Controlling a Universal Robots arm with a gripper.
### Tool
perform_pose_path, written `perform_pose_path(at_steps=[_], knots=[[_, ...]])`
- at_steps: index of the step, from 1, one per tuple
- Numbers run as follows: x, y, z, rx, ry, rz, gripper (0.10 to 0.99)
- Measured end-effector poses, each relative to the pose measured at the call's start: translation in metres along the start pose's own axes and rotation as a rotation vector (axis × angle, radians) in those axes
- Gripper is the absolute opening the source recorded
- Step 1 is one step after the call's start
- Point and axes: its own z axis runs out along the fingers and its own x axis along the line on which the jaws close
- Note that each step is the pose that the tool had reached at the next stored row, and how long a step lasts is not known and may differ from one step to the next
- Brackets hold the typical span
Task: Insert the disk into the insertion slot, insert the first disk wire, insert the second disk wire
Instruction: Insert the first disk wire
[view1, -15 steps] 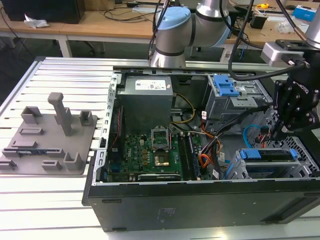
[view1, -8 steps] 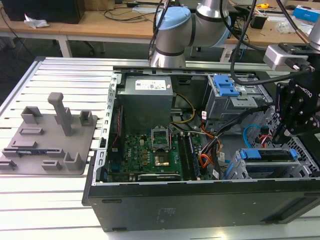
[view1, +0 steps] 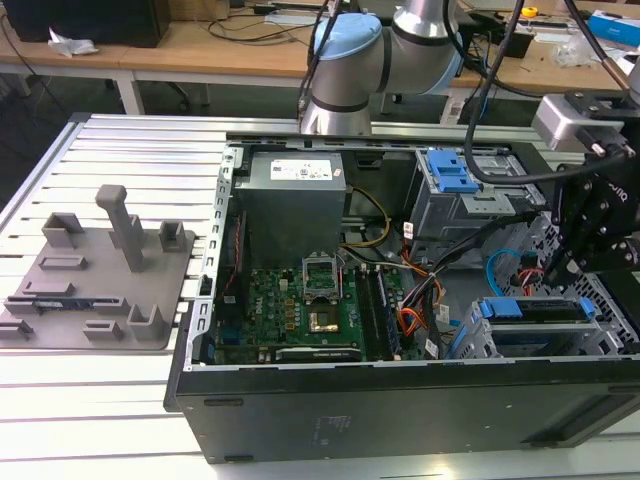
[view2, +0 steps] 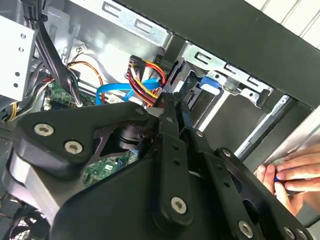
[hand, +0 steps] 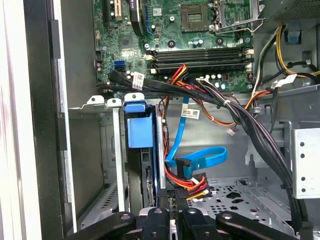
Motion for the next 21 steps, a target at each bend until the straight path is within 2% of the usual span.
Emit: perform_pose_path(at_steps=[16,19,21], knots=[[0.0024,-0.002,0.0002,0.0,-0.0001,0.0,0.165],[0.0089,-0.0024,0.0006,0.0,-0.0001,0.0,0.165],[0.0103,-0.0024,0.0007,0.0,-0.0001,0.0,0.165]])
